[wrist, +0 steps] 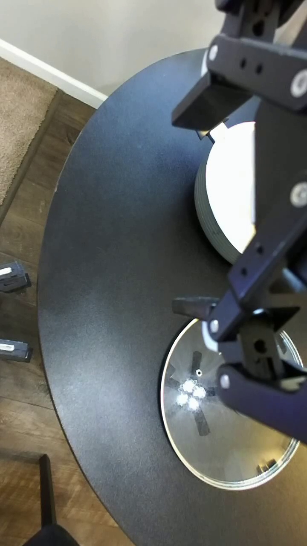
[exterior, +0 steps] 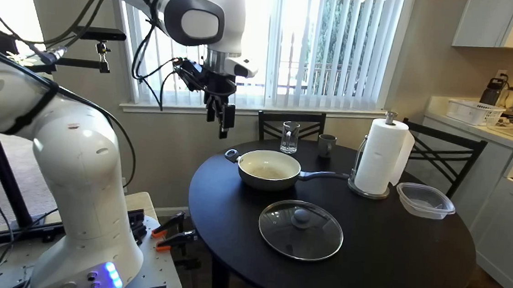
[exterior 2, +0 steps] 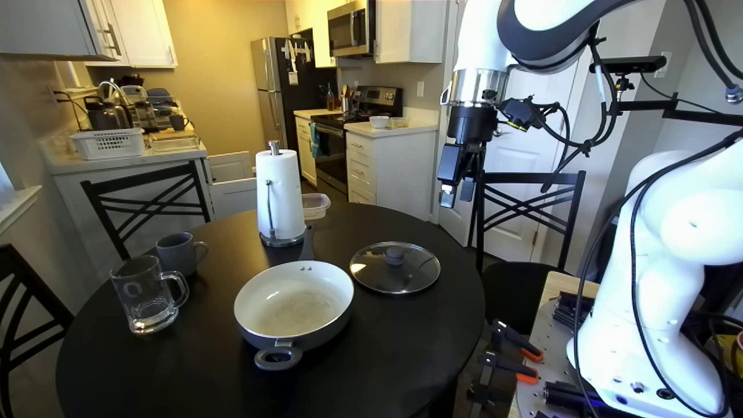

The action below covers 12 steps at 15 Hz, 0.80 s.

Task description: Put the glass lid on the pan.

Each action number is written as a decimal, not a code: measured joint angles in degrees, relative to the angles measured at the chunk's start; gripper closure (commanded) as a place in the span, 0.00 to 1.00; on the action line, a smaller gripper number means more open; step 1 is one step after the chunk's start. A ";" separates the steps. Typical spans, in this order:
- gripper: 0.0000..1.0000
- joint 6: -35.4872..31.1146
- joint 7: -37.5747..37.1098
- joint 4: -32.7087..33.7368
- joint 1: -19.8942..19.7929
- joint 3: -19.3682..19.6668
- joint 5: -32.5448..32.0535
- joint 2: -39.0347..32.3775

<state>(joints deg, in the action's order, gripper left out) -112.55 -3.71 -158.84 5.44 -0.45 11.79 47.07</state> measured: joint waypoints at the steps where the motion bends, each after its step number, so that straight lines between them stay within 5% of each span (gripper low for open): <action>1: 0.00 0.00 0.00 0.00 0.00 0.00 0.00 0.00; 5: 0.00 -0.10 -0.15 0.12 -1.21 -0.01 -1.70 -0.18; 10: 0.00 -8.30 -0.35 3.48 -14.02 2.40 -14.97 -4.12; 12: 0.00 -11.29 -0.35 5.25 -16.10 2.94 -16.44 -7.49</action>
<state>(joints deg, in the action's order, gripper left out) -123.84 -4.07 -153.59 -10.65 2.50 -4.65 39.59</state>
